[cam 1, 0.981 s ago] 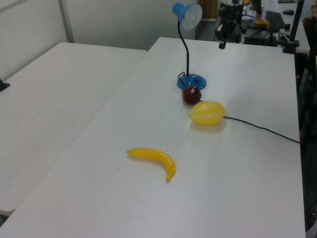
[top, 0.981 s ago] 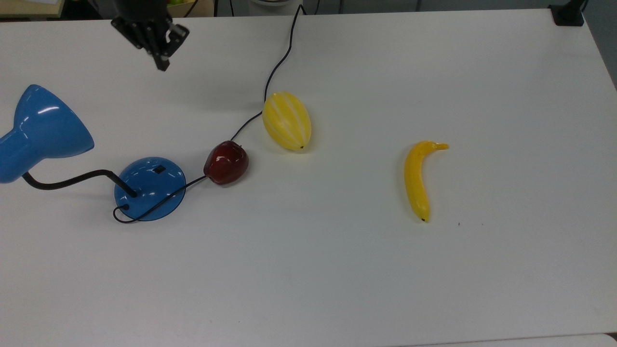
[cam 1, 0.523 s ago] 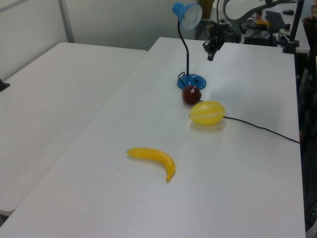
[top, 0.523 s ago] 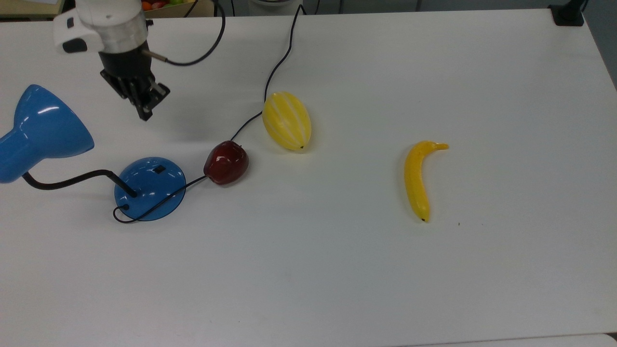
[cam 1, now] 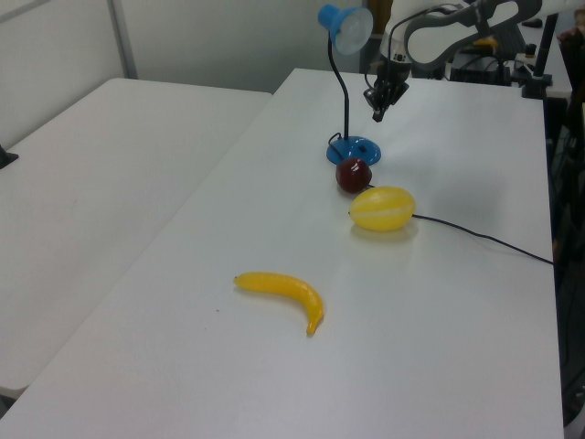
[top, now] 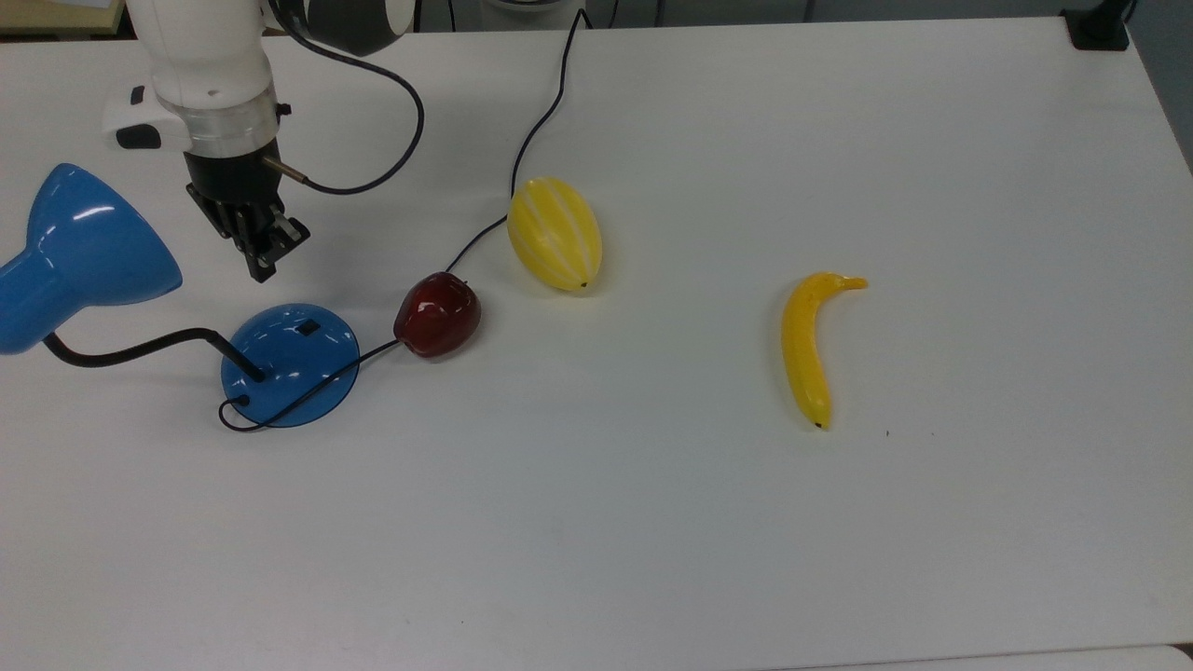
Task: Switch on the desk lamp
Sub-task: 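Lower the closed gripper over the switch on the blue lamp base, then press down on the lamp base switch with the gripper fingertips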
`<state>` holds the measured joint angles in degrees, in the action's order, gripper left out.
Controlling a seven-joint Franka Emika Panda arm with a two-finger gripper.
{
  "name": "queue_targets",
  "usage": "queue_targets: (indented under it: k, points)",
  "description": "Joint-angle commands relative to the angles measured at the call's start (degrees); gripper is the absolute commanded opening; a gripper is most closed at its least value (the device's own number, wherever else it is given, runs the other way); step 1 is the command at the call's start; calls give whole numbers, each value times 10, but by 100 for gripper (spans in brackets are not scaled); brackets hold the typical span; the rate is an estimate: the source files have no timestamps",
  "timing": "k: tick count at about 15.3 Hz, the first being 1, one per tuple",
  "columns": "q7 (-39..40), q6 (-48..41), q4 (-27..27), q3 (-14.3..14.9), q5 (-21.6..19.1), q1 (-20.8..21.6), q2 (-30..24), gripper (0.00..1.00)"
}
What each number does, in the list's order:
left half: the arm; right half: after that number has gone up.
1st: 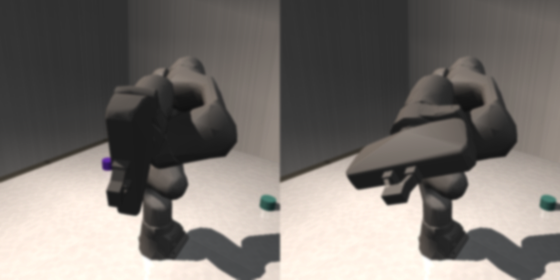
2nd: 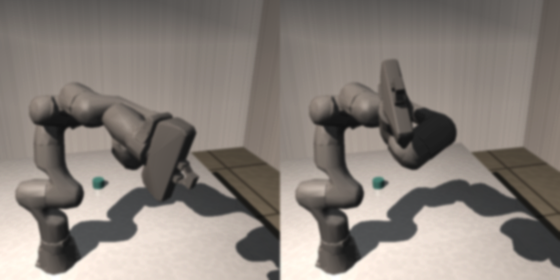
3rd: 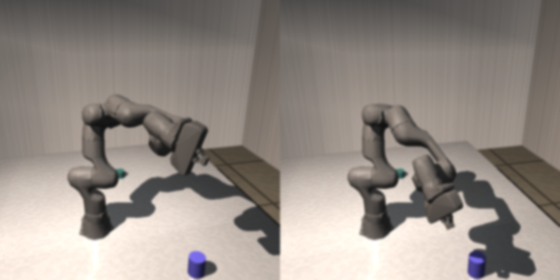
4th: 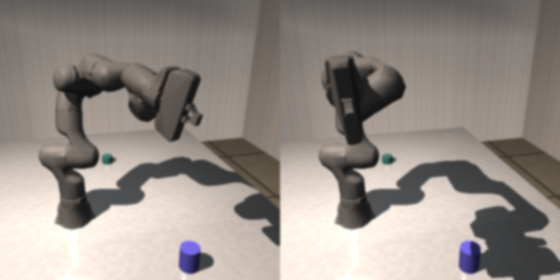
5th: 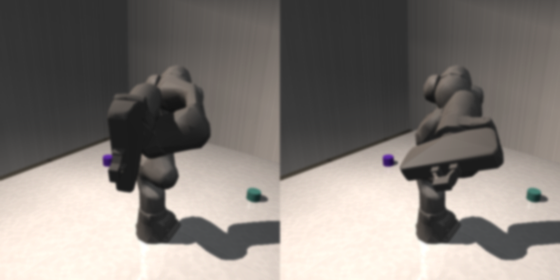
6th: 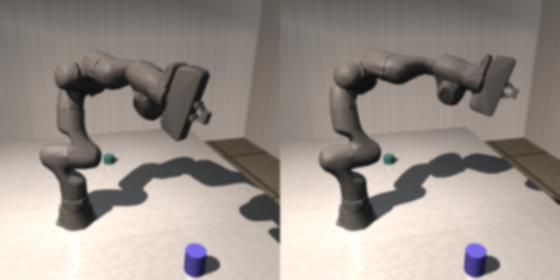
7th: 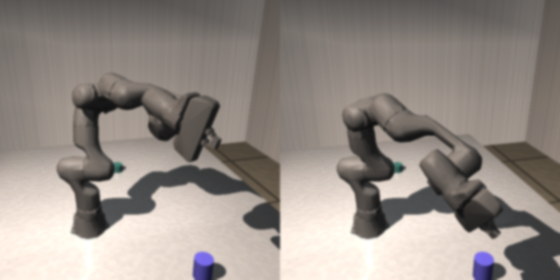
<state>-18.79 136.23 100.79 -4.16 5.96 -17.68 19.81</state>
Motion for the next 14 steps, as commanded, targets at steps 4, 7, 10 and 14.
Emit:
queue_targets:
  k: [4, 7, 10, 14]
  points:
    - [-56, 32, -3, 5, 52, 13, 27, 0]
    - [-56, 36, -3, 5, 55, 14, 31, 0]
    - [-56, 36, -3, 5, 61, 20, 42, 0]
    - [-64, 37, -3, 5, 68, 24, 53, 0]
